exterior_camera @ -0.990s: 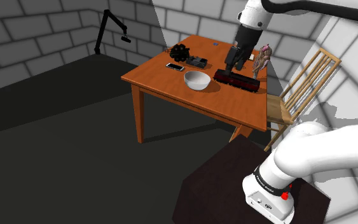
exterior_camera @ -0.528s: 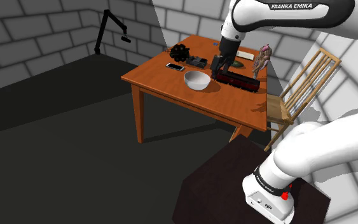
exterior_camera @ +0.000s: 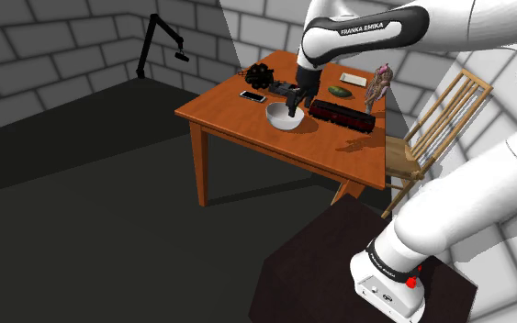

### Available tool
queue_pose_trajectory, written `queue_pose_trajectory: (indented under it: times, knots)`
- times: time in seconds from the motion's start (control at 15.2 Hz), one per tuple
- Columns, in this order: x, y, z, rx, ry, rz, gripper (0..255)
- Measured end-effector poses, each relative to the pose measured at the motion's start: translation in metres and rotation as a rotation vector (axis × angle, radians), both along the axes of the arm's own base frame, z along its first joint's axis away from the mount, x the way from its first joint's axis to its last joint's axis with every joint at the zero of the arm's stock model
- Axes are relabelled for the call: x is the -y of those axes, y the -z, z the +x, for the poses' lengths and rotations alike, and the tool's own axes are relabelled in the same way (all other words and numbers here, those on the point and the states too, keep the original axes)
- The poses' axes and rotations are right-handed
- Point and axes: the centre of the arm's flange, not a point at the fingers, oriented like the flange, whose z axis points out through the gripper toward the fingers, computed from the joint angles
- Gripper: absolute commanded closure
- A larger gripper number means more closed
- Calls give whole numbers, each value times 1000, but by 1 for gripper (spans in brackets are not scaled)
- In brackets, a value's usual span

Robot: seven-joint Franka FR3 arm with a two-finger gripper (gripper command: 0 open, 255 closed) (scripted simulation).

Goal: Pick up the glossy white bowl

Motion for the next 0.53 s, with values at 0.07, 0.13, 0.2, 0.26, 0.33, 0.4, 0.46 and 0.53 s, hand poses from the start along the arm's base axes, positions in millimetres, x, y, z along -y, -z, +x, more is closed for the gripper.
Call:
queue_pose_trajectory:
  times: [0.07, 0.13, 0.2, 0.26, 0.33, 0.4, 0.46, 0.53]
  knots:
    - [1, 6, 5, 0, -2, -8, 0]
    - [4, 12, 16, 2, -5, -17, 0]
    - [6, 20, 30, 2, -7, -25, 0]
    - [9, 31, 39, 1, -9, -32, 0]
    - [15, 36, 48, 1, -11, -41, 0]
    - [20, 44, 61, 3, -13, -49, 0]
    - [21, 51, 72, 3, -15, -58, 0]
    - [24, 58, 80, 3, -18, -65, 0]
